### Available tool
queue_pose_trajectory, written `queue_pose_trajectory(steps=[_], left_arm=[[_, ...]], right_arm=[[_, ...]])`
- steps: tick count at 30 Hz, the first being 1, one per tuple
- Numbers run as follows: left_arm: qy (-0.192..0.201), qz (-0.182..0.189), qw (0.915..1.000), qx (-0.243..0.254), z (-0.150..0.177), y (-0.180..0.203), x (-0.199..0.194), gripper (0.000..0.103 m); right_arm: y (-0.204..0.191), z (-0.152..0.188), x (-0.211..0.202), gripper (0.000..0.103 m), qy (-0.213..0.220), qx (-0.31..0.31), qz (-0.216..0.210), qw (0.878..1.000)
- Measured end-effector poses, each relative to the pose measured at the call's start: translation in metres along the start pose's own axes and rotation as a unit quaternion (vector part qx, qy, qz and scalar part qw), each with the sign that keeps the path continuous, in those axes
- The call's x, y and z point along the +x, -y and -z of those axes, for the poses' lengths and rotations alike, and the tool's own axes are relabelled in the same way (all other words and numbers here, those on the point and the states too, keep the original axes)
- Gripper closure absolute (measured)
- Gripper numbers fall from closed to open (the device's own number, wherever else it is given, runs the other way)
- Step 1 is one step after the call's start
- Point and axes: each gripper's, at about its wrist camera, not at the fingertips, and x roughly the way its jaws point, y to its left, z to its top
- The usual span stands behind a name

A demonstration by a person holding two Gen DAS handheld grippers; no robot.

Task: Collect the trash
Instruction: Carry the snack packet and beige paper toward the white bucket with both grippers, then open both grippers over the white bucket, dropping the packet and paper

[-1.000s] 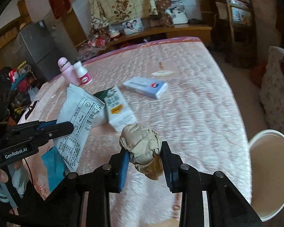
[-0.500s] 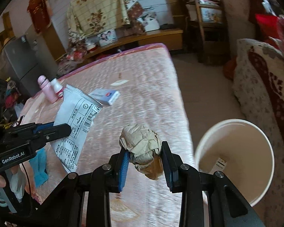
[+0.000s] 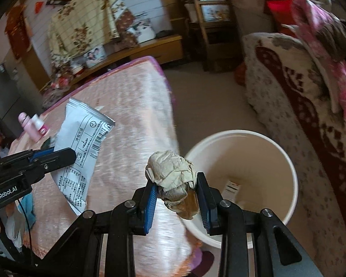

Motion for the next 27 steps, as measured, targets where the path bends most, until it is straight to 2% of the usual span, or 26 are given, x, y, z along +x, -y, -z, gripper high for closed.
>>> queue_pose_trajectory(steps=[9,27], left_arm=[[-0.019,0.017,0.9996,0.012,-0.008,0.033,0.036,0.085],[-0.036,0.045,0.9983,0.0,-0.011,0.052,0.072,0.085]], right_arm=[[0.047,0.006,-0.002,0.072,-0.005,0.04,0.029,0.999],[0.07,0.014,0.013,0.072,-0.016,0.065,0.038,0.997]])
